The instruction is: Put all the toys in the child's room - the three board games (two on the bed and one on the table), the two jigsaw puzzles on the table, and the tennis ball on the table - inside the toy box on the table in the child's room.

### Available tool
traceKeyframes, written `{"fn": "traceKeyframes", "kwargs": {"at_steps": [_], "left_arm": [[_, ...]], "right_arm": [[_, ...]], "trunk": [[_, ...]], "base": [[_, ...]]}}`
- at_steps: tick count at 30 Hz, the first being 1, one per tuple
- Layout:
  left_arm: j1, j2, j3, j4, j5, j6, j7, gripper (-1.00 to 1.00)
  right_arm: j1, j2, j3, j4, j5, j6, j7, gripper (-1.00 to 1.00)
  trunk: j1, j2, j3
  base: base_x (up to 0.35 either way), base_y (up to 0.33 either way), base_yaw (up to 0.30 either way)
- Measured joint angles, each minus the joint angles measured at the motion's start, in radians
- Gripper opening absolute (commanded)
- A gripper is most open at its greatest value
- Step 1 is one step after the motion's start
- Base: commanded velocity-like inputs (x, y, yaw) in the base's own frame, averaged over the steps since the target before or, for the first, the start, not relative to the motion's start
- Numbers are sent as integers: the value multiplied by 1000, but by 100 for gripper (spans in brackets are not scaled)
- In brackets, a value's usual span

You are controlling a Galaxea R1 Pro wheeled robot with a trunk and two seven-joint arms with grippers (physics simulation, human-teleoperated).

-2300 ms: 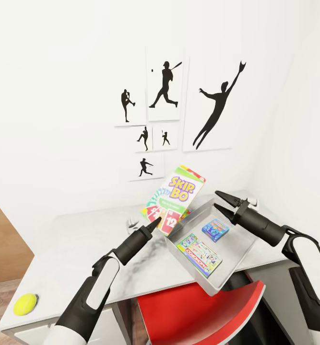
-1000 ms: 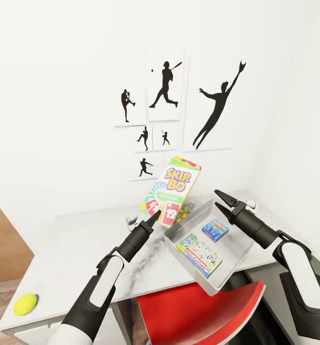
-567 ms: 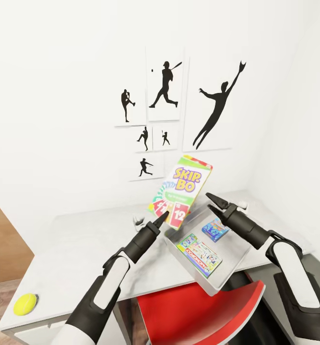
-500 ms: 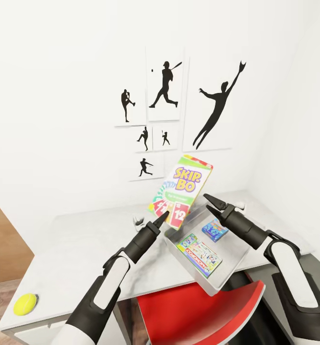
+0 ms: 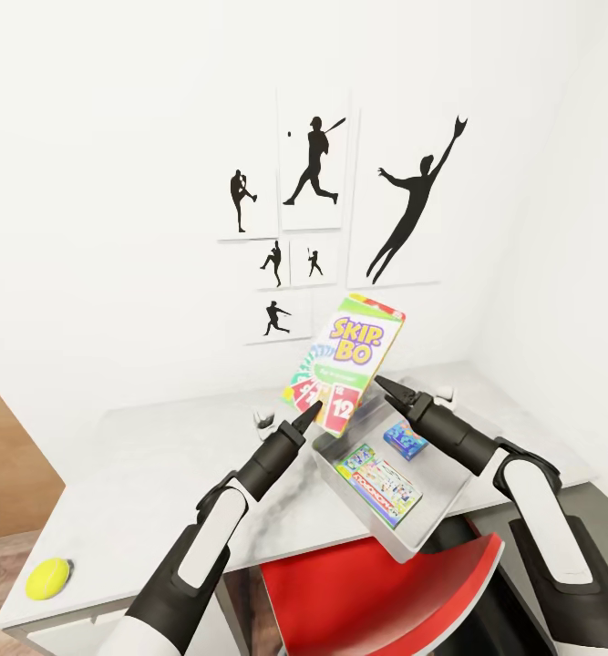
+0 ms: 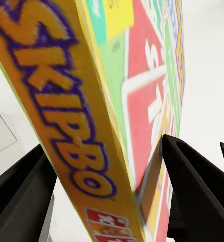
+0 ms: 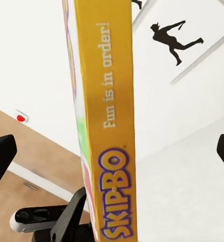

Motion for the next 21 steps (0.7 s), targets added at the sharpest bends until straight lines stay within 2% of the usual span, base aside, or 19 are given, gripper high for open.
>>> {"fn": "traceKeyframes", "kwargs": {"at_steps": [21], "left_arm": [[-13, -3, -3, 10, 0, 18, 26, -100]], "right_arm": [[-4, -2, -3, 0, 8, -1, 3, 100]], "trunk": [[0, 0, 0]], "base": [[0, 0, 0]]}}
